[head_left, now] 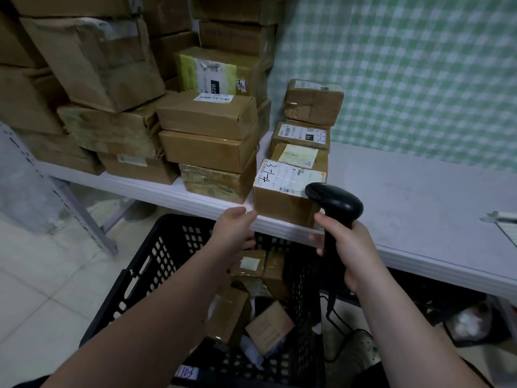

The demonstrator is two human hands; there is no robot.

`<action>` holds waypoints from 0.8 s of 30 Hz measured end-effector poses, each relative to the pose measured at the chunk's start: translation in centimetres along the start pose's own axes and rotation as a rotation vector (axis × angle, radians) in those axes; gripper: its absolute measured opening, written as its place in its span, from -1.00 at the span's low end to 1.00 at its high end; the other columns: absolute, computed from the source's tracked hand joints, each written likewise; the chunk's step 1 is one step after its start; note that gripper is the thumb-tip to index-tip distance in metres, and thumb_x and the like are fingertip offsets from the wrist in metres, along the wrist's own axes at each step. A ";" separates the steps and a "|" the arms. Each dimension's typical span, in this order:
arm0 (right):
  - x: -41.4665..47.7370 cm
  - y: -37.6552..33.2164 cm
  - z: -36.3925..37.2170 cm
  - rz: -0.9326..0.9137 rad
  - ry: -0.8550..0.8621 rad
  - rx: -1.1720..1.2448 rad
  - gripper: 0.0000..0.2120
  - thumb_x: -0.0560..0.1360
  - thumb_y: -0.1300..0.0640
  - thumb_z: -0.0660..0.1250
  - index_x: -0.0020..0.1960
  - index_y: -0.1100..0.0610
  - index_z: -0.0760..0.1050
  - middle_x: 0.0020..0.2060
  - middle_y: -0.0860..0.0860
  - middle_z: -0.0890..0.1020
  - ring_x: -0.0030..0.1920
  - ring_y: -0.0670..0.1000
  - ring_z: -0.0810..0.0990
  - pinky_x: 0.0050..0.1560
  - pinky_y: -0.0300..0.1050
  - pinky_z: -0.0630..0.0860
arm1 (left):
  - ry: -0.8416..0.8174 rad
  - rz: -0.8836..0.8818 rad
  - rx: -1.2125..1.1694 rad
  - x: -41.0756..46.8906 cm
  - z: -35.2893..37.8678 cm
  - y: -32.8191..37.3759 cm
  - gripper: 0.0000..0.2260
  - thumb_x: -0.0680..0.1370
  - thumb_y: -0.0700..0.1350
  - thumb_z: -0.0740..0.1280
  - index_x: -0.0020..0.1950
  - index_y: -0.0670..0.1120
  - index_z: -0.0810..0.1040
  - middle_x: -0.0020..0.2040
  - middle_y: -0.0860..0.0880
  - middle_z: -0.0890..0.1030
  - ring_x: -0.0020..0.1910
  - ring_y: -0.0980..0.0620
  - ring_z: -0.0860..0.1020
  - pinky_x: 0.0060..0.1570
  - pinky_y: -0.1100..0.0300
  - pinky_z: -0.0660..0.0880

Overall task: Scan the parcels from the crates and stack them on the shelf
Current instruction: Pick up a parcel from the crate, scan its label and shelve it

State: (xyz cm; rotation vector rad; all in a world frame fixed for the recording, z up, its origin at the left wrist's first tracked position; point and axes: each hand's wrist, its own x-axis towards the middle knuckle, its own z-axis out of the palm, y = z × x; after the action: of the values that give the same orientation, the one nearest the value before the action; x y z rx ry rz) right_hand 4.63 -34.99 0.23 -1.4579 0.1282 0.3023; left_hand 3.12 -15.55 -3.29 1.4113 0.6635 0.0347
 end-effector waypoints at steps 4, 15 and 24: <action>-1.2 1.5 0.8 -0.063 -0.004 -0.018 -0.80 0.48 0.12 0.41 0.08 0.14 0.56 -0.16 0.08 0.64 -0.23 -0.02 0.62 -0.32 -0.20 0.49 | 0.062 -0.061 0.076 -0.4 -3.8 -2.7 -0.95 0.60 -0.19 0.29 0.04 -0.10 0.52 -0.14 -0.12 0.46 -0.21 -0.03 0.47 -0.16 0.05 0.46; -1.0 3.1 3.7 -0.160 0.082 -0.058 -0.86 0.46 0.15 0.43 0.01 0.13 0.59 -0.16 -0.06 0.63 -0.11 -0.05 0.60 -0.15 -0.10 0.54 | -0.232 0.211 0.191 -0.9 -3.3 -2.4 -0.77 0.60 -0.15 0.29 0.24 0.04 0.55 0.04 -0.02 0.59 -0.01 0.05 0.58 -0.12 0.19 0.53; -0.6 3.1 3.2 -0.207 0.048 -0.098 -0.93 0.48 0.18 0.40 -0.04 0.09 0.59 -0.17 -0.04 0.64 -0.09 -0.03 0.61 -0.16 -0.12 0.53 | -0.341 0.246 0.309 -0.1 -1.5 -1.1 -0.55 0.61 -0.15 0.25 0.49 0.12 0.30 0.25 0.13 0.48 0.18 0.07 0.52 0.07 0.13 0.55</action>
State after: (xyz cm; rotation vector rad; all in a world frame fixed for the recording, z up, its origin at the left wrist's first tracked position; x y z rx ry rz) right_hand 2.87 -31.62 -2.19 -1.5621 0.0002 0.1062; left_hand 1.94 -14.42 -4.22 1.7398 0.2152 -0.1166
